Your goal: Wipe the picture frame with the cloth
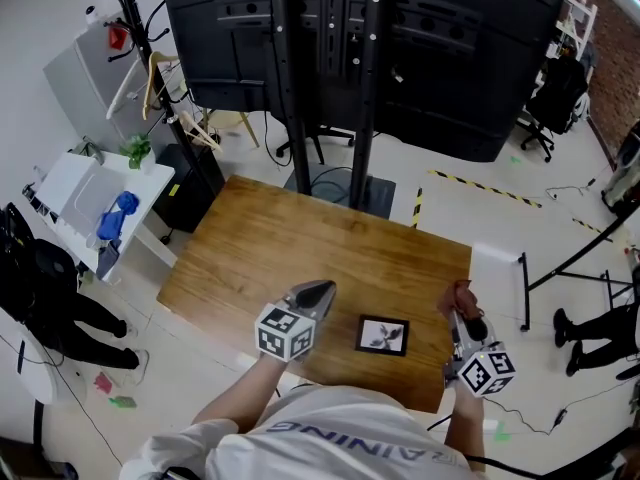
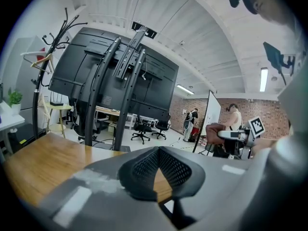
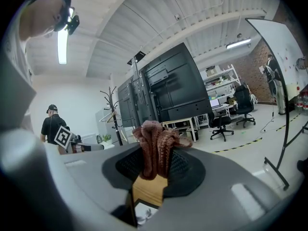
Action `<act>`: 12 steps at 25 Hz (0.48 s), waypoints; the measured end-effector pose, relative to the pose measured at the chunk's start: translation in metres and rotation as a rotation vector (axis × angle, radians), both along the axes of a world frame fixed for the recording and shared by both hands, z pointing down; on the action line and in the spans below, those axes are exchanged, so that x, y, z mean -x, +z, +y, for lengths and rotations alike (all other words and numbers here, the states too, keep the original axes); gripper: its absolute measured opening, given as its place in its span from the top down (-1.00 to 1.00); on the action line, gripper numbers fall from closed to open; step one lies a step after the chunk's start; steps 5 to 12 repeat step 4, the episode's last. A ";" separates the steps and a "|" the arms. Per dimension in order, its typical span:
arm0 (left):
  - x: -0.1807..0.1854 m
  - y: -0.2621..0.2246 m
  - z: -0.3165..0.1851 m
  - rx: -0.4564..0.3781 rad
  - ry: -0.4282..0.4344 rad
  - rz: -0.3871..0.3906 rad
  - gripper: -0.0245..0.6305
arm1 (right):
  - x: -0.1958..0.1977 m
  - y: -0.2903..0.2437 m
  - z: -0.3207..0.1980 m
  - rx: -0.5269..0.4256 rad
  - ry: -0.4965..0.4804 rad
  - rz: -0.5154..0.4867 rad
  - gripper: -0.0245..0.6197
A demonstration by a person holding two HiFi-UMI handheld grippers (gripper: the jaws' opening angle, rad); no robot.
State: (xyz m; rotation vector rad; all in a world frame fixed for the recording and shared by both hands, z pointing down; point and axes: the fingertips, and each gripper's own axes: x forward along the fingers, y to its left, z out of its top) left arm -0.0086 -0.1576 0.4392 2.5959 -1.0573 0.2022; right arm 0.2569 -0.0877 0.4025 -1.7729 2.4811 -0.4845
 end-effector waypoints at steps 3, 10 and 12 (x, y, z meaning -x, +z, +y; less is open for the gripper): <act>0.005 0.000 0.003 0.007 -0.006 0.002 0.90 | 0.006 0.001 0.001 0.004 -0.016 0.008 0.58; 0.006 -0.001 0.004 0.008 -0.009 0.004 0.90 | 0.008 0.001 0.002 0.006 -0.020 0.008 0.58; 0.006 -0.001 0.004 0.008 -0.009 0.004 0.90 | 0.008 0.001 0.002 0.006 -0.020 0.008 0.58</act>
